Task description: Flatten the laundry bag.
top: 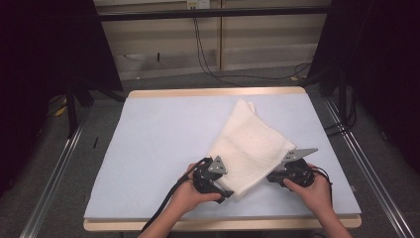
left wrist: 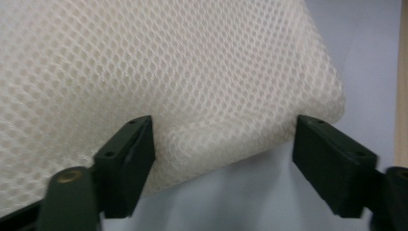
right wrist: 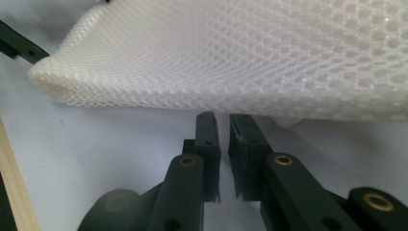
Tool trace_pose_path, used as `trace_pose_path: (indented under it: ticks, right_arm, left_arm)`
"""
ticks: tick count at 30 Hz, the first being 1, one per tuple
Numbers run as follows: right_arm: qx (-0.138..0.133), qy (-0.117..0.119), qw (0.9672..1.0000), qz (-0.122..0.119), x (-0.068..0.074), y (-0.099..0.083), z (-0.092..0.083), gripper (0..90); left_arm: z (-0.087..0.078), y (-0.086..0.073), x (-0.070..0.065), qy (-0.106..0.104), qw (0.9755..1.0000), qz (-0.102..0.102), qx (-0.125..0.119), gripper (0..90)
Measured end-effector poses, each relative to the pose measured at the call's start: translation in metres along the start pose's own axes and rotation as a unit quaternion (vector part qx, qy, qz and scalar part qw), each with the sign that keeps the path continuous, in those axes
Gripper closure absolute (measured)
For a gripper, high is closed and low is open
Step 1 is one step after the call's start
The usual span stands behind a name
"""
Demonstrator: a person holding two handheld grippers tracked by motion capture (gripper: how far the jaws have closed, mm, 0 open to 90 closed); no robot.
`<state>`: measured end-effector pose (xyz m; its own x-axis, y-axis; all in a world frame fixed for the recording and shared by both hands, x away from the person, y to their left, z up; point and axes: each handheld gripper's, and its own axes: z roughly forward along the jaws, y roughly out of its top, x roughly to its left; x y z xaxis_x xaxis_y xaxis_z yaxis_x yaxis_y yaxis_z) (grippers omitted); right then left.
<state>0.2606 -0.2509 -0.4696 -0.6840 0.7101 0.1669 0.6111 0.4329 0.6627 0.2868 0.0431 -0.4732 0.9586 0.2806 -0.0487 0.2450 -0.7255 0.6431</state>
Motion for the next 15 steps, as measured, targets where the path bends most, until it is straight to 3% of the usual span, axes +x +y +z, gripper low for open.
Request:
trace_pose_path:
  ticks: [1, 2, 4, 5, 6, 7, 11, 13, 15]
  right_arm:
    - [-0.003, 0.004, 1.0, -0.003, -0.0005, -0.0001, 0.0005, 82.0]
    - [-0.002, 0.004, 1.0, -0.002, -0.0005, -0.0001, 0.0005, 82.0]
    - [0.0, 0.003, 1.0, 0.001, -0.0003, 0.0, 0.0003, 82.0]
    - [0.0, 0.003, 1.0, 0.001, -0.0004, 0.0, 0.0003, 81.9]
    - [0.0, 0.003, 1.0, 0.001, -0.0005, -0.0001, 0.0003, 81.9]
    - [0.001, 0.002, 1.0, 0.001, -0.0005, -0.0001, 0.0002, 81.8]
    - [0.001, 0.0, 1.0, -0.001, -0.0002, -0.0004, 0.0001, 81.0]
    - [0.001, -0.001, 1.0, 0.0, -0.0002, -0.0004, -0.0005, 80.4]
    - [-0.001, -0.001, 1.0, 0.001, -0.0007, -0.0008, -0.0006, 79.4]
  left_arm:
    - [0.0005, -0.0008, 0.0013, 0.003, 0.9999, 0.01, 0.004, 26.1]
    - [0.0015, -0.0008, 0.0006, 0.003, 1.0, -0.006, -0.006, 27.6]
    - [-0.0001, 0.0007, 0.0017, 0.016, 0.9997, 0.012, 0.011, 33.4]
    - [0.0013, 0.0006, -0.0004, 0.018, 0.9998, -0.007, -0.001, 34.8]
    - [0.0023, 0.0005, -0.0018, 0.027, 0.9996, -0.011, -0.005, 36.7]
    - [0.0001, 0.0011, -0.0003, 0.021, 0.9998, 0.002, 0.008, 39.0]
    - [-0.0019, 0.0007, -0.0029, 0.037, 0.9993, -0.003, 0.007, 49.6]
    - [-0.0021, 0.0003, -0.0046, 0.041, 0.9991, -0.013, -0.001, 65.1]
    - [-0.0037, 0.0002, -0.0047, 0.044, 0.9989, -0.015, -0.001, 72.1]
